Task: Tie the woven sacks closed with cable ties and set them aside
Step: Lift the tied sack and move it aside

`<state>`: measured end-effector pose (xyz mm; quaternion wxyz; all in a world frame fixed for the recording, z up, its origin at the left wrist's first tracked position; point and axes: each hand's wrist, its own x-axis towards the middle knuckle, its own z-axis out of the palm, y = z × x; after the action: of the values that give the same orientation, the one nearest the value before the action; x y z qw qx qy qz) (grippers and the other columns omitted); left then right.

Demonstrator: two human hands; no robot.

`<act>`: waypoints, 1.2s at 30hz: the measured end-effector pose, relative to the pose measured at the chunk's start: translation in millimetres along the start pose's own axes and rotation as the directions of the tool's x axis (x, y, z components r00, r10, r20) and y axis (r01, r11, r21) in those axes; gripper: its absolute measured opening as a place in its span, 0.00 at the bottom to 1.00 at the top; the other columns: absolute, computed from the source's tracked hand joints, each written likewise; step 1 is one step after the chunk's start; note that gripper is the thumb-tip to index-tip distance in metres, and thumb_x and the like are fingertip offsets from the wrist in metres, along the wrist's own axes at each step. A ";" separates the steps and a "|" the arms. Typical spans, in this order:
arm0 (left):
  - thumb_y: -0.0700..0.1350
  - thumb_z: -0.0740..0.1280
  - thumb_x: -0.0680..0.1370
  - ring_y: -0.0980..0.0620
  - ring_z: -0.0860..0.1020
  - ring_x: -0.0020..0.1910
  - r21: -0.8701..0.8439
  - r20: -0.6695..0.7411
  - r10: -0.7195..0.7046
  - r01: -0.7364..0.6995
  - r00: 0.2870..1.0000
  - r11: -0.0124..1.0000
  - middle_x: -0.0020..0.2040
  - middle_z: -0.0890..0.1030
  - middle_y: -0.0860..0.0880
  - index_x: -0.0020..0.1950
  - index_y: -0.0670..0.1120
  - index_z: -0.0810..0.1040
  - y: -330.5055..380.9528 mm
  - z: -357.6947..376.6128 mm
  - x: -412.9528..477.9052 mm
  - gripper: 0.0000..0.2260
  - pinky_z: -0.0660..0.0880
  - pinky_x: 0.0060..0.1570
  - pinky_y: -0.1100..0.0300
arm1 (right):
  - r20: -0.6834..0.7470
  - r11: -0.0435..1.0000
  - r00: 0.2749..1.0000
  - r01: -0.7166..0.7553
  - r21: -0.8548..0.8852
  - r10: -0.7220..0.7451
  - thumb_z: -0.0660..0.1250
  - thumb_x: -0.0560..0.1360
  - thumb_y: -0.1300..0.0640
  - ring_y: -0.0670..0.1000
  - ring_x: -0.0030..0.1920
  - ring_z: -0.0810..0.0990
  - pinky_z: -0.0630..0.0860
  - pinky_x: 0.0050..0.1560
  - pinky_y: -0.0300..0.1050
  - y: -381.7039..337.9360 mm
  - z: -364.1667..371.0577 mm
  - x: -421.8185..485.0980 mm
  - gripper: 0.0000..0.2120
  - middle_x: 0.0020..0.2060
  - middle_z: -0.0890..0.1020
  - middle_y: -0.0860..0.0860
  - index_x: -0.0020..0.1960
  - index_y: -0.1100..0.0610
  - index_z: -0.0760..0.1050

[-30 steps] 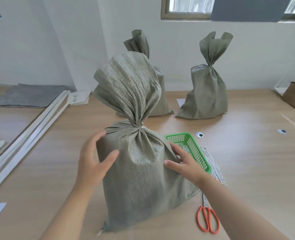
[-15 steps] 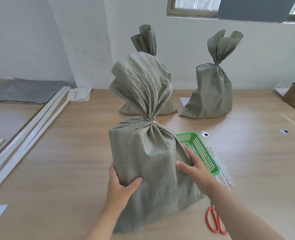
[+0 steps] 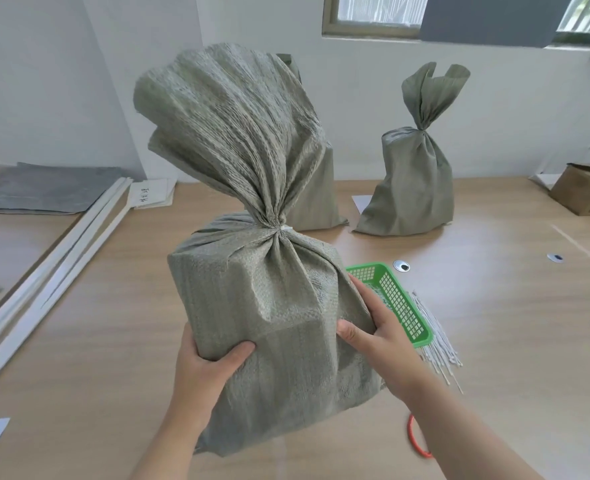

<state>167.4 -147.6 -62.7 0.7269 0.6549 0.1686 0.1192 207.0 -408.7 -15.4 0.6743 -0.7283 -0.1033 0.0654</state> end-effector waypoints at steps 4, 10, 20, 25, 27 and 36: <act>0.53 0.82 0.52 0.50 0.84 0.50 0.016 0.010 0.065 -0.065 0.998 0.998 0.53 0.85 0.49 0.61 0.49 0.76 19.9 15.2 -16.8 0.39 0.80 0.47 0.50 | 0.027 0.997 0.998 0.062 0.036 -0.063 0.74 0.71 0.54 0.44 0.68 0.76 0.75 0.66 0.45 -12.8 -17.0 -12.3 0.34 0.67 0.78 0.42 0.75 0.46 0.68; 0.52 0.81 0.54 0.58 0.84 0.47 0.053 0.012 0.169 -0.169 0.986 0.984 0.48 0.85 0.60 0.56 0.59 0.76 41.3 78.2 -64.4 0.32 0.80 0.40 0.61 | 0.022 0.989 0.990 0.141 0.047 -0.142 0.74 0.72 0.52 0.44 0.68 0.76 0.74 0.69 0.48 -26.1 -83.9 -44.7 0.33 0.67 0.78 0.42 0.75 0.45 0.67; 0.52 0.81 0.55 0.61 0.82 0.49 0.043 0.012 0.254 -0.254 0.967 0.966 0.49 0.83 0.63 0.53 0.66 0.72 54.9 219.8 -136.2 0.30 0.79 0.43 0.62 | 0.009 0.977 0.979 0.202 0.065 -0.203 0.74 0.72 0.54 0.46 0.70 0.75 0.70 0.72 0.53 -47.6 -232.6 -87.4 0.34 0.69 0.77 0.45 0.75 0.47 0.67; 0.48 0.83 0.60 0.60 0.83 0.49 0.084 0.043 0.279 -0.281 0.959 0.956 0.52 0.83 0.56 0.57 0.61 0.73 65.0 272.4 -133.4 0.32 0.79 0.43 0.62 | -0.031 0.977 0.980 0.200 0.069 -0.198 0.74 0.72 0.52 0.47 0.68 0.76 0.72 0.70 0.55 -57.1 -284.4 -87.0 0.33 0.68 0.78 0.44 0.74 0.44 0.68; 0.39 0.81 0.66 0.64 0.82 0.46 0.095 0.082 0.295 -0.302 0.952 0.948 0.52 0.82 0.57 0.56 0.60 0.72 66.7 295.1 -124.6 0.28 0.79 0.39 0.68 | -0.069 0.977 0.978 0.203 0.067 -0.198 0.74 0.72 0.52 0.46 0.68 0.77 0.73 0.69 0.55 -56.9 -301.2 -86.0 0.32 0.67 0.78 0.43 0.74 0.43 0.68; 0.40 0.82 0.66 0.60 0.83 0.48 0.116 0.189 0.288 -0.312 0.939 0.943 0.48 0.84 0.61 0.55 0.59 0.74 68.7 391.9 -106.8 0.26 0.79 0.47 0.58 | -0.195 0.974 0.962 0.209 0.085 -0.190 0.75 0.69 0.46 0.50 0.68 0.77 0.73 0.68 0.60 -44.5 -388.4 -75.8 0.34 0.67 0.78 0.45 0.73 0.41 0.69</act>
<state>230.2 -539.3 48.5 0.6625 0.7316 0.0125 0.1602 221.8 -799.9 57.5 0.7214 -0.6807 -0.1093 -0.0657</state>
